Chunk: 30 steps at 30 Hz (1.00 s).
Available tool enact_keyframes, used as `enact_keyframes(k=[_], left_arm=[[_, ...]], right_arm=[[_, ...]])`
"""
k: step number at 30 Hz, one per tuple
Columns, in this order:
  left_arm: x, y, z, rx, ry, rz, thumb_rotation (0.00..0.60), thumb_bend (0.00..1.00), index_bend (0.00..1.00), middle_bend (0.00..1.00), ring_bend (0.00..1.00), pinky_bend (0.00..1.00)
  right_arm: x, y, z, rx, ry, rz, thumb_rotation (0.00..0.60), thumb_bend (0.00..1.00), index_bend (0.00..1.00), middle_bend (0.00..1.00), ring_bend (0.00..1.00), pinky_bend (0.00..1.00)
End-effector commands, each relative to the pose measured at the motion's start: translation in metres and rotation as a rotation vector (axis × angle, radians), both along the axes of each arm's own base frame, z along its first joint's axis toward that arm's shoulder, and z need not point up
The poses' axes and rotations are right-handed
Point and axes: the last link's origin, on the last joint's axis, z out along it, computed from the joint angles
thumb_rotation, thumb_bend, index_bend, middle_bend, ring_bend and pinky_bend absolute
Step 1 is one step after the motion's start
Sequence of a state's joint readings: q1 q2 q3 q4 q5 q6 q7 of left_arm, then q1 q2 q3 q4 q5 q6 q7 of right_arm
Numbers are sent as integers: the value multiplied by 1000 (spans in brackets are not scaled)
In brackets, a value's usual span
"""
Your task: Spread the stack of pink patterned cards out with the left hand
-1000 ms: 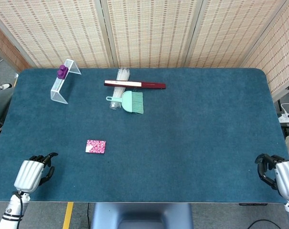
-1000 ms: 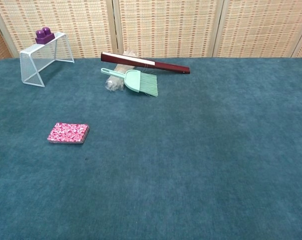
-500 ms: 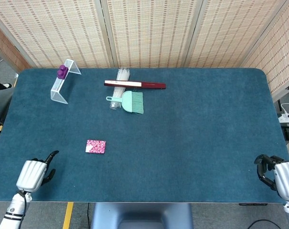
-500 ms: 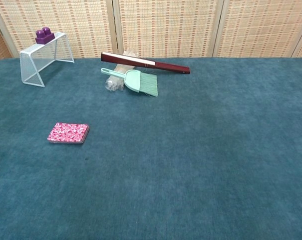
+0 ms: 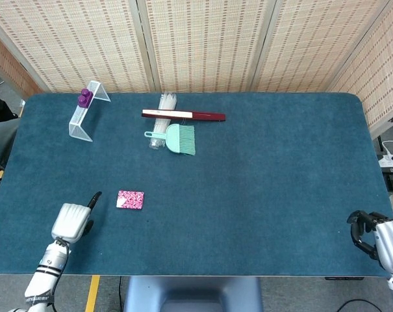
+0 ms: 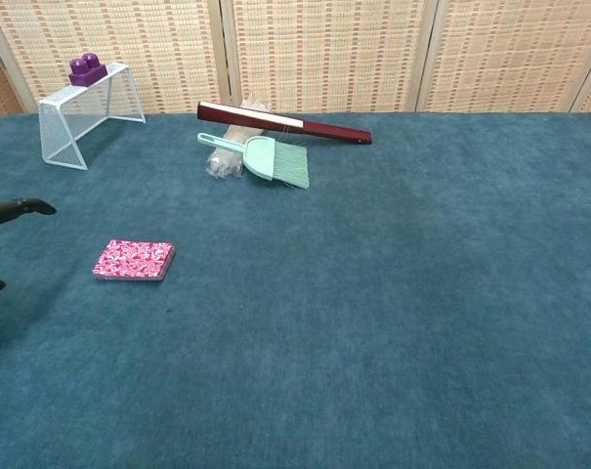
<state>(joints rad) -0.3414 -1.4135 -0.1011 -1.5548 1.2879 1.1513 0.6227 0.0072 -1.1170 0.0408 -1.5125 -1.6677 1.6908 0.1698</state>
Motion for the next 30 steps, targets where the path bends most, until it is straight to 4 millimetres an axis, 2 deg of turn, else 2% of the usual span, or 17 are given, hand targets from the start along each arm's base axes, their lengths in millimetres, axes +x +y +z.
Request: enact_keyframes(k=[1, 9, 17, 20, 25, 30], left_arm=[[32, 24, -15, -19, -20, 50, 600, 367, 101, 1000, 1000, 1000], [46, 39, -29, 21, -14, 162, 600, 371, 129, 1000, 1000, 1000], [62, 46, -49, 49, -23, 264, 600, 371, 141, 1000, 1000, 1000], [68, 48, -57, 46, -33, 277, 600, 382, 179, 1000, 1000, 1000], [75, 51, -64, 61, -77, 248, 600, 428, 349, 1000, 1000, 1000], [76, 50, -65, 61, -76, 241, 600, 427, 343, 1000, 1000, 1000]], right_arm=[[0, 0, 1, 2, -2, 1, 600, 549, 791, 735, 666, 931], [0, 1, 2, 8, -6, 6, 600, 549, 791, 734, 666, 931], [-1, 0, 3, 10, -8, 4, 600, 549, 791, 735, 666, 931], [-1, 0, 4, 9, -11, 5, 600, 549, 791, 735, 666, 931], [-1, 0, 6, 1, -19, 5, 600, 549, 791, 735, 666, 931], [-1, 1, 7, 0, -23, 5, 600, 548, 791, 735, 666, 931]])
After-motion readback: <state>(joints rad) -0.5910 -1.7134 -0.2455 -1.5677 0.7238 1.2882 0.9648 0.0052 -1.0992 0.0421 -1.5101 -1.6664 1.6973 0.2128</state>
